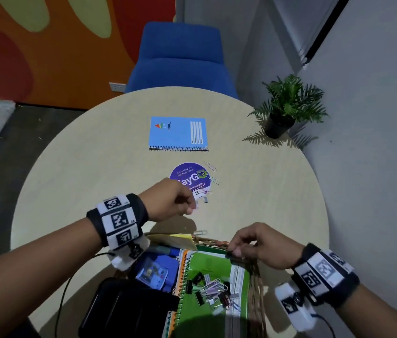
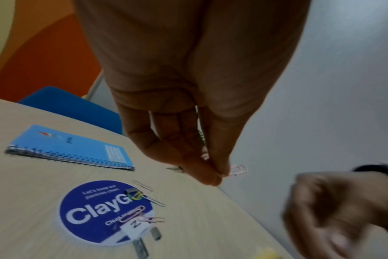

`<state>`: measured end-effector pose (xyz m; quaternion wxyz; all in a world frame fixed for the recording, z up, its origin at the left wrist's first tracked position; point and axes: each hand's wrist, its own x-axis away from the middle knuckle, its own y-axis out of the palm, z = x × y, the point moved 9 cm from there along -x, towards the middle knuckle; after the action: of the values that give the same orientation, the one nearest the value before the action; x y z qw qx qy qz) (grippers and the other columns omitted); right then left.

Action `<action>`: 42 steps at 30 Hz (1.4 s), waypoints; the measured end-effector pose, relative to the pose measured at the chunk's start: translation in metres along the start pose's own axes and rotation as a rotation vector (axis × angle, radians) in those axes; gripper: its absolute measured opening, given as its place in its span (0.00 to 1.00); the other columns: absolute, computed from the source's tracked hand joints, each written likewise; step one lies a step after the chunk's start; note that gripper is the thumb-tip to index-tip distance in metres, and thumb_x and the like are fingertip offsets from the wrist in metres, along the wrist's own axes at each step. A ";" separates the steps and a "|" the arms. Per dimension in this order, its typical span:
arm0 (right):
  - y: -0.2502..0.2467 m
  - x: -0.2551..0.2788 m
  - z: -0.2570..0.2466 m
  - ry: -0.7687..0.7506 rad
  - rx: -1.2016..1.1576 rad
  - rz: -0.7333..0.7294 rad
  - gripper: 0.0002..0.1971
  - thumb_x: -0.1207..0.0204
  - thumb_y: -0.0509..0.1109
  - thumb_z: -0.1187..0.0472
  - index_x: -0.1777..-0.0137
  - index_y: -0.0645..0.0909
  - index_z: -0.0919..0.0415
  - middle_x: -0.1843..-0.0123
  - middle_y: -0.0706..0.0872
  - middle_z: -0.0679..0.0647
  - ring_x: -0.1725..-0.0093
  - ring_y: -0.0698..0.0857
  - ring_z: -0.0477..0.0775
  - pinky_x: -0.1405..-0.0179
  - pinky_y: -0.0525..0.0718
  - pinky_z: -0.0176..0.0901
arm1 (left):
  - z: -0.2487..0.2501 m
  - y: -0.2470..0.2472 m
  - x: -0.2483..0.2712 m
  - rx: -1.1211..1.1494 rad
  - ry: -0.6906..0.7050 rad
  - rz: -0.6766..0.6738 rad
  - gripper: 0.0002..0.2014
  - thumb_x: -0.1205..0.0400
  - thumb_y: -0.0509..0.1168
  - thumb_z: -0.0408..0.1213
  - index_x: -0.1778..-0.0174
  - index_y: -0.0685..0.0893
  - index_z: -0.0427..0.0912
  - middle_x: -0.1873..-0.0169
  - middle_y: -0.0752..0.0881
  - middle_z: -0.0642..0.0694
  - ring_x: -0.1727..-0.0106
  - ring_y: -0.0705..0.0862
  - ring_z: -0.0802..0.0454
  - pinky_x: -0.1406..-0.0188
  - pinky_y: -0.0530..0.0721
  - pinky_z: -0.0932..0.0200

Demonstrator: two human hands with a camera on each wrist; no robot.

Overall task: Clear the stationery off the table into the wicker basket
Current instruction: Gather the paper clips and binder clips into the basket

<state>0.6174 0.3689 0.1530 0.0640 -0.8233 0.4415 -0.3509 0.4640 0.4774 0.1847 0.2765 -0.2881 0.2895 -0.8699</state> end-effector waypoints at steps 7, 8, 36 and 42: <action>-0.061 -0.057 0.000 0.044 0.064 0.386 0.06 0.27 0.73 0.68 0.56 0.87 0.57 0.64 0.86 0.52 0.65 0.82 0.44 0.57 0.78 0.35 | 0.043 0.048 0.050 -0.170 0.106 -0.104 0.08 0.21 0.66 0.39 0.51 0.89 0.49 0.60 0.92 0.51 0.61 0.86 0.57 0.55 0.81 0.63; -0.067 -0.072 -0.004 0.061 0.092 0.425 0.05 0.27 0.73 0.68 0.54 0.87 0.59 0.62 0.86 0.54 0.65 0.82 0.46 0.58 0.79 0.35 | 0.046 0.059 0.056 -0.232 0.115 -0.126 0.09 0.21 0.65 0.40 0.49 0.89 0.50 0.57 0.92 0.49 0.56 0.88 0.52 0.52 0.83 0.60; -0.084 -0.126 -0.034 0.030 0.232 0.321 0.08 0.34 0.77 0.66 0.55 0.87 0.58 0.62 0.85 0.50 0.62 0.82 0.52 0.57 0.80 0.42 | -0.040 0.030 -0.077 -0.733 0.215 -0.207 0.15 0.17 0.57 0.47 0.46 0.86 0.45 0.48 0.84 0.44 0.47 0.84 0.40 0.53 0.85 0.49; 0.005 -0.011 -0.041 -0.123 0.308 -0.076 0.14 0.34 0.71 0.62 0.48 0.86 0.52 0.53 0.88 0.48 0.56 0.86 0.49 0.52 0.83 0.41 | -0.040 0.072 -0.098 -0.642 0.277 -0.180 0.16 0.21 0.56 0.44 0.53 0.88 0.44 0.50 0.84 0.46 0.49 0.86 0.42 0.52 0.83 0.54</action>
<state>0.5839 0.3827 0.1759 0.2031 -0.8397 0.3463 -0.3658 0.5270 0.5062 0.0770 0.0525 -0.2638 0.5561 -0.7864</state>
